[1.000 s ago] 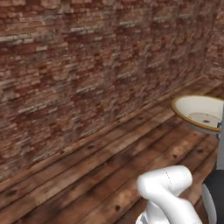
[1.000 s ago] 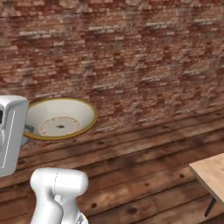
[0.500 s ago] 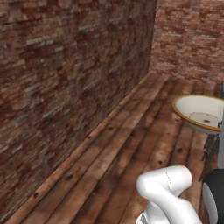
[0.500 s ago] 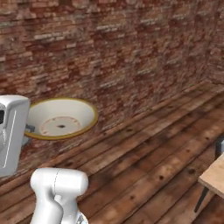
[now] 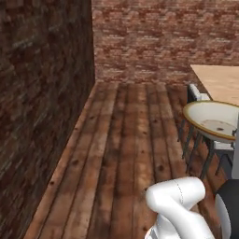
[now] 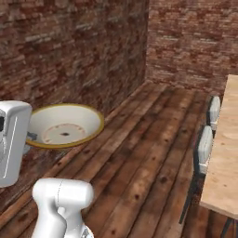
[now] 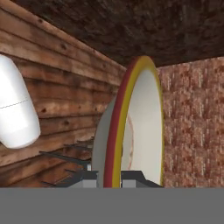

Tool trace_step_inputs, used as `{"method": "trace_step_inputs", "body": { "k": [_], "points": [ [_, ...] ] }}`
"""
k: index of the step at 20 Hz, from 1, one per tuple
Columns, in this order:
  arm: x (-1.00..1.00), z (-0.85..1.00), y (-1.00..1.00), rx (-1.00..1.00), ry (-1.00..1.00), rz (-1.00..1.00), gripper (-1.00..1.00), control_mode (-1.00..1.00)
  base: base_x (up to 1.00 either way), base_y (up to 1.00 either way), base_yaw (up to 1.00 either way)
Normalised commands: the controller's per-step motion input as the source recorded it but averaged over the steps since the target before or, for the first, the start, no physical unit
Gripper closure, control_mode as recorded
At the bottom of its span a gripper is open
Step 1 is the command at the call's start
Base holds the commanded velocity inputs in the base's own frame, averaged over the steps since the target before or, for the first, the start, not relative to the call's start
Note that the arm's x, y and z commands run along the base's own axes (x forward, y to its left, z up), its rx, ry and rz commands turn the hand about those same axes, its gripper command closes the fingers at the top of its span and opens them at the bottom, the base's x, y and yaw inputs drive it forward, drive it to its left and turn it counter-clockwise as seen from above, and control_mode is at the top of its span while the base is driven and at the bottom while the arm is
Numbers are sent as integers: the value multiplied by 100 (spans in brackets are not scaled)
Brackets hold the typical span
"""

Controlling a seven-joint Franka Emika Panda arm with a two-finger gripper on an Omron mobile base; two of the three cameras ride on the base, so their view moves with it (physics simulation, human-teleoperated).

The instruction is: Pick up the bowls from the cabinet and place each bowl in front of a stool on the dining counter.

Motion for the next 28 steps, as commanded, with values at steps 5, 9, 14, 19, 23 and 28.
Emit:
{"method": "trace_step_inputs", "body": {
  "k": [5,9,14,19,23,28],
  "points": [
    [0,0,0,0,0,0,100,100,100,29,-61],
    [0,0,0,0,0,0,100,100,46,46,-63],
    [0,0,0,0,0,0,100,100,24,55,-69],
    [0,0,0,0,0,0,100,100,54,43,-75],
    [0,0,0,0,0,0,100,100,40,60,-72],
    [0,0,0,0,0,0,100,100,9,96,-39]
  ]
}}
